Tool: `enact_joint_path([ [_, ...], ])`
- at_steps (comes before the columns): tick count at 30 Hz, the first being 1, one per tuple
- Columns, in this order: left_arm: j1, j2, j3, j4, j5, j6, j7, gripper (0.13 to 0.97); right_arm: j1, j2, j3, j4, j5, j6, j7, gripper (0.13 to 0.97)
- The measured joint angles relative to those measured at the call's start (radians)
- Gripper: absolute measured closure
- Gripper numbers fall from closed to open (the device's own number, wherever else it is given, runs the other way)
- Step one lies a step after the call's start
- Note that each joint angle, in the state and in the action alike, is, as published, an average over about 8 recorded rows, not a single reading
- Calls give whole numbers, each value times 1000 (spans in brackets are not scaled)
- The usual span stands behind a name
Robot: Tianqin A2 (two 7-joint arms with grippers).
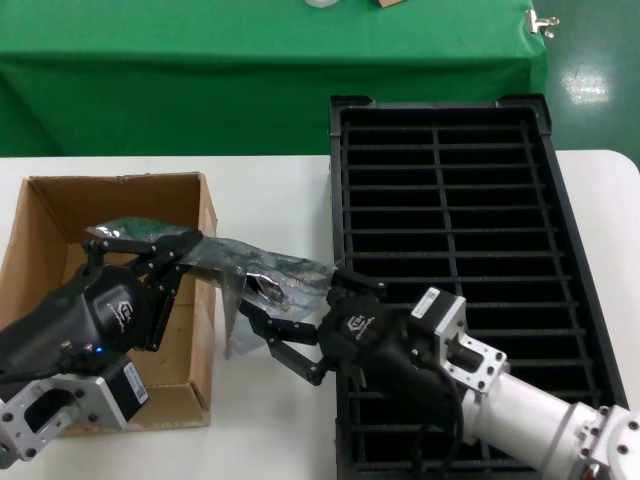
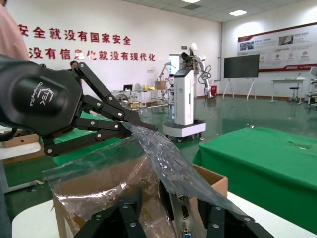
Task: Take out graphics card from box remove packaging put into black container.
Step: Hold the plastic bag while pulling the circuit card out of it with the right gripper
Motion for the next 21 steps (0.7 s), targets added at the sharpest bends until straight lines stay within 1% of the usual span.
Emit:
enact_joint_path([
  [1,0,0,0,0,0,0,0,958,4,-3,-1,-6,1,-2,-2,643],
  [9,0,0,0,0,0,0,0,958,37,-27,-5,-60,9,-22,-22,752],
  [10,0,0,0,0,0,0,0,958,40,-29,-5,-66,10,-24,-25,752],
  [18,0,0,0,0,0,0,0,958,56,-37,-3,-89,15,-36,-37,882],
  [21,0,0,0,0,0,0,0,958,57,-37,-1,-89,16,-38,-38,882],
])
